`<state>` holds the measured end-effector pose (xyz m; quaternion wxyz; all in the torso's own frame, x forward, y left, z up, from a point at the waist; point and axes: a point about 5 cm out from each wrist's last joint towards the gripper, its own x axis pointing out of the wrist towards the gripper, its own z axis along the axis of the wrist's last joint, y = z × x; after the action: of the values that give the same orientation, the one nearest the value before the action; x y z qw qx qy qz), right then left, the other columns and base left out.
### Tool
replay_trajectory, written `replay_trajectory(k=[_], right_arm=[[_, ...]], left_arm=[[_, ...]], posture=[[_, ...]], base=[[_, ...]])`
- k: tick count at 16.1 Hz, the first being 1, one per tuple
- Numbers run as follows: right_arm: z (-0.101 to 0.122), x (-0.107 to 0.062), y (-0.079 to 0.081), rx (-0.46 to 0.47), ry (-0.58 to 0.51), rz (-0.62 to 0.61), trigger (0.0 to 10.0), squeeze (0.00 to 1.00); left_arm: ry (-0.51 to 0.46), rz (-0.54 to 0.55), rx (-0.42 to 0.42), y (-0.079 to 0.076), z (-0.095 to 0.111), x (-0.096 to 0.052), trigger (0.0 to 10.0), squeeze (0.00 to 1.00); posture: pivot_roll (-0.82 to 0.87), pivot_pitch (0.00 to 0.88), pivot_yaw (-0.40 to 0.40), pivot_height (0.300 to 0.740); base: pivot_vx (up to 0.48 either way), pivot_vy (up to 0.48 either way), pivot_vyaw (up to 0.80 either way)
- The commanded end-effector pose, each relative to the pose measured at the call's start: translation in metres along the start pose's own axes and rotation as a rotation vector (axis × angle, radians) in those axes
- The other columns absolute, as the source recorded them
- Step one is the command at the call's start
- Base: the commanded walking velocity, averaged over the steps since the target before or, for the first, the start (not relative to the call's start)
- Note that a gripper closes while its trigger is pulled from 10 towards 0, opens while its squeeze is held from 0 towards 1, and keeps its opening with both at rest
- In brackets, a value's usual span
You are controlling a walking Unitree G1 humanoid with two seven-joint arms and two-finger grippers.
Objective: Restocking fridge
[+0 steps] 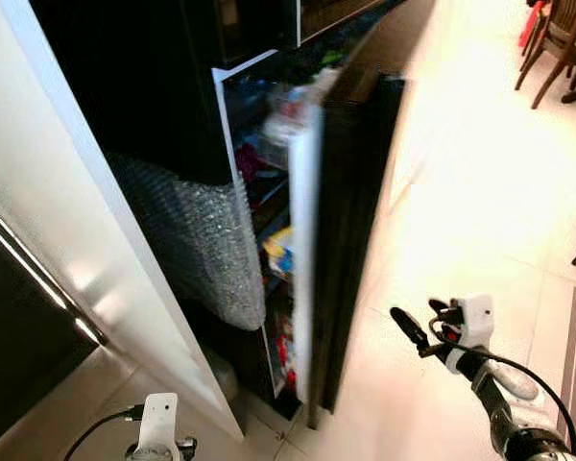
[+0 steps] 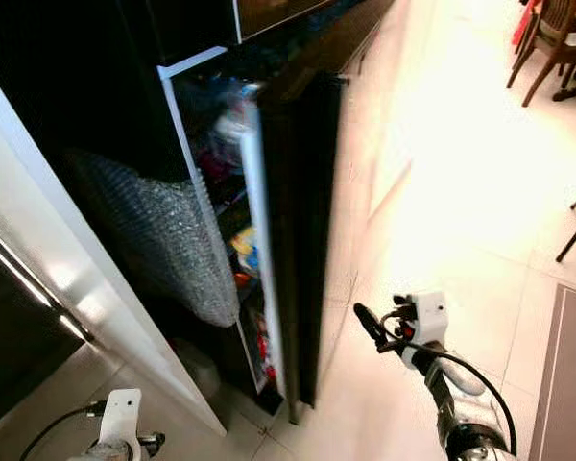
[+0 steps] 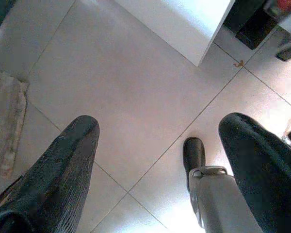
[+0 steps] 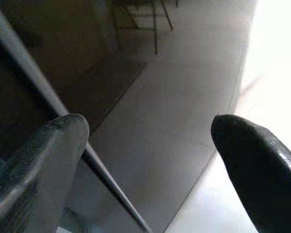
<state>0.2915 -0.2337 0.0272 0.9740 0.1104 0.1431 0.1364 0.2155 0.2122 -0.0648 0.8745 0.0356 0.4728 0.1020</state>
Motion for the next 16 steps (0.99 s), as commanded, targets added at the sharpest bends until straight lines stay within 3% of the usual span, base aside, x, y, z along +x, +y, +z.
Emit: replay_trajectory(k=[1, 2, 3, 4, 6, 10, 14, 16], right_arm=[[-0.016, -0.005, -0.004, 0.107, 0.043, -0.095, 10.0, 0.00], [-0.028, -0.010, -0.004, 0.121, 0.089, -0.128, 10.0, 0.00], [-0.047, -0.021, -0.010, 0.158, 0.159, -0.263, 10.0, 0.00], [-0.064, -0.031, -0.011, 0.121, 0.244, -0.312, 10.0, 0.00], [-0.085, -0.041, -0.005, 0.084, 0.355, -0.311, 10.0, 0.00], [-0.134, -0.074, 0.009, 0.155, 0.546, -0.457, 10.0, 0.00], [-0.150, -0.082, 0.020, 0.234, 0.558, -0.539, 10.0, 0.00], [-0.149, -0.085, 0.015, 0.221, 0.568, -0.539, 10.0, 0.00]], left_arm=[[0.011, -0.006, 0.008, 0.001, -0.003, 0.000, 10.0, 0.00], [0.014, -0.007, 0.006, 0.000, -0.004, 0.000, 10.0, 0.00], [0.015, -0.011, 0.006, 0.000, -0.005, 0.000, 10.0, 0.00], [0.016, -0.014, 0.011, 0.000, -0.006, 0.000, 10.0, 0.00], [0.013, -0.010, 0.004, 0.000, -0.007, 0.000, 10.0, 0.00], [-0.001, -0.024, -0.019, -0.002, -0.008, -0.001, 10.0, 0.00], [0.001, -0.050, -0.002, -0.004, -0.011, -0.001, 10.0, 0.00], [0.005, -0.057, 0.009, -0.005, -0.012, -0.001, 10.0, 0.00]], posture=[[-0.09, 0.000, 0.022, 0.740], [-0.08, 0.000, 0.019, 0.740], [-0.08, 0.000, 0.020, 0.740], [-0.08, 0.000, 0.019, 0.740], [-0.08, 0.000, 0.018, 0.740], [-0.04, 0.000, 0.011, 0.740], [-0.06, 0.000, 0.012, 0.740], [-0.07, 0.000, 0.013, 0.740]], base=[[0.000, 0.000, 0.00], [0.000, 0.000, 0.00], [0.000, 0.000, 0.00], [0.000, 0.000, 0.00], [0.000, 0.000, 0.00], [0.000, 0.000, 0.00], [0.000, 0.000, 0.00], [0.000, -0.339, 0.00]])
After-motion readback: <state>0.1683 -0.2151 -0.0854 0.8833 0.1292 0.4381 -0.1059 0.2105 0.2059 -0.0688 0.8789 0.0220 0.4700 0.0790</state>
